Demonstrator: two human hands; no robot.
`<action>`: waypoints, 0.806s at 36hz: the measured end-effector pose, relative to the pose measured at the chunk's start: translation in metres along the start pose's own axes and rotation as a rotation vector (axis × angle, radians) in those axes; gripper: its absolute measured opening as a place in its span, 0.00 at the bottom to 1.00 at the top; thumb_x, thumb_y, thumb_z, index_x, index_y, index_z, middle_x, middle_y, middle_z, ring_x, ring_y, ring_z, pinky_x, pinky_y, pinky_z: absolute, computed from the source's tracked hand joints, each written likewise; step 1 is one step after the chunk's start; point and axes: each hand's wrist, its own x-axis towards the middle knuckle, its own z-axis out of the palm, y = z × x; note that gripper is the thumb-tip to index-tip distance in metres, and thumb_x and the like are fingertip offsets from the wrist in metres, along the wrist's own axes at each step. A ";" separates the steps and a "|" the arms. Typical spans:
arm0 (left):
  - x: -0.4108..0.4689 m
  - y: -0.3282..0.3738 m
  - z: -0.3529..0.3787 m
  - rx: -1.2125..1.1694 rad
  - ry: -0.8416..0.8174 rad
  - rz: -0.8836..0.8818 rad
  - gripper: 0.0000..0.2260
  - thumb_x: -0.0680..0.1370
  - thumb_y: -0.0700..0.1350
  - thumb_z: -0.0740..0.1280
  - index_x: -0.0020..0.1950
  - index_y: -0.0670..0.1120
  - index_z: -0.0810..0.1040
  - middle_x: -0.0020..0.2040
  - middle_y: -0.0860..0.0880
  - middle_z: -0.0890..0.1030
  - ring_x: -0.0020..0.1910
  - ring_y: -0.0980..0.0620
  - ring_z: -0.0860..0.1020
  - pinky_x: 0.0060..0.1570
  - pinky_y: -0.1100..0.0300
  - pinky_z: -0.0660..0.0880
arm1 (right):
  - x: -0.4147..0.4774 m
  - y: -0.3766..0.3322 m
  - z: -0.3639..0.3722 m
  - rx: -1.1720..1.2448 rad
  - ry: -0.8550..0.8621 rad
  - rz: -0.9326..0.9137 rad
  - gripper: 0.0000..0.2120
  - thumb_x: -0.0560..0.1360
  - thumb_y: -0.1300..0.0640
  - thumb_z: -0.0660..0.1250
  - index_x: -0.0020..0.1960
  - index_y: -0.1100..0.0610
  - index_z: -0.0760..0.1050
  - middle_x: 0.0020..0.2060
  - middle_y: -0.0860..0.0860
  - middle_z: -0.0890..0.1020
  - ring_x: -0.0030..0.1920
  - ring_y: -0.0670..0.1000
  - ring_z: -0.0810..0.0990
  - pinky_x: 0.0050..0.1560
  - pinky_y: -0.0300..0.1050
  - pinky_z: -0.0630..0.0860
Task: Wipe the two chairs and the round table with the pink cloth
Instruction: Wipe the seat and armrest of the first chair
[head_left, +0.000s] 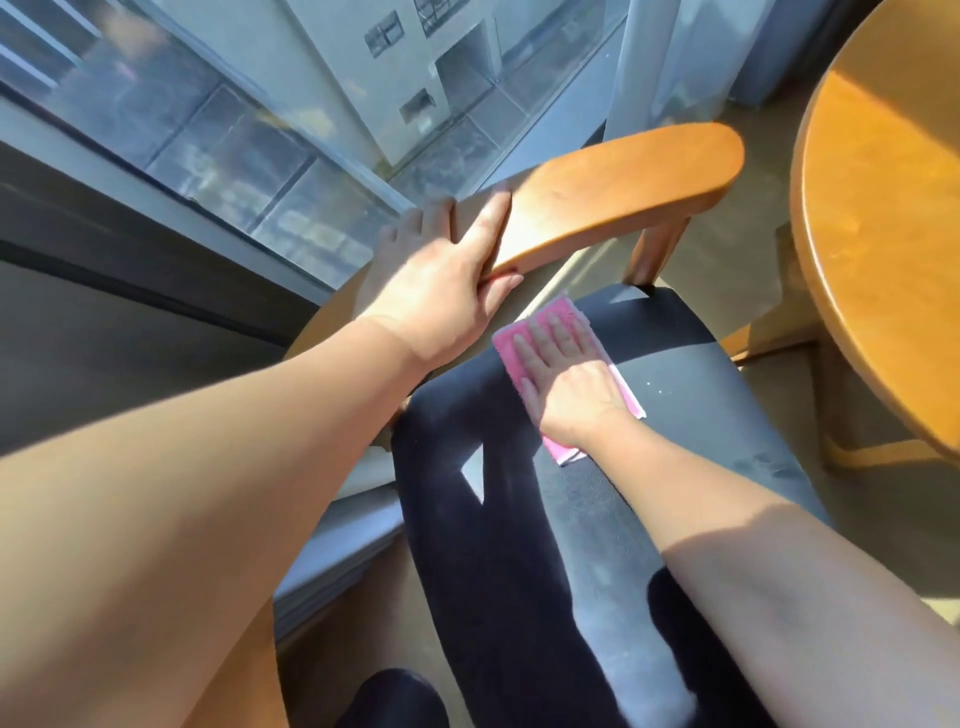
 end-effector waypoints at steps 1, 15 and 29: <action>0.000 0.000 0.000 -0.016 -0.003 0.000 0.30 0.78 0.62 0.56 0.77 0.56 0.49 0.65 0.37 0.65 0.56 0.35 0.71 0.59 0.46 0.67 | 0.010 0.000 -0.003 -0.024 -0.025 0.006 0.29 0.80 0.45 0.44 0.79 0.54 0.52 0.78 0.55 0.58 0.78 0.60 0.51 0.77 0.59 0.41; 0.001 -0.003 0.003 0.085 0.070 0.044 0.31 0.78 0.63 0.54 0.77 0.54 0.50 0.66 0.38 0.68 0.60 0.38 0.68 0.59 0.47 0.64 | 0.019 0.022 -0.006 -0.036 0.069 0.032 0.29 0.78 0.46 0.44 0.72 0.57 0.68 0.68 0.59 0.73 0.71 0.62 0.66 0.76 0.57 0.50; -0.002 0.002 -0.001 0.058 0.055 0.015 0.30 0.78 0.63 0.56 0.77 0.56 0.49 0.67 0.39 0.66 0.62 0.38 0.66 0.61 0.47 0.63 | -0.103 0.065 0.028 0.082 0.034 0.188 0.30 0.78 0.46 0.47 0.75 0.59 0.64 0.74 0.60 0.67 0.75 0.61 0.61 0.75 0.57 0.52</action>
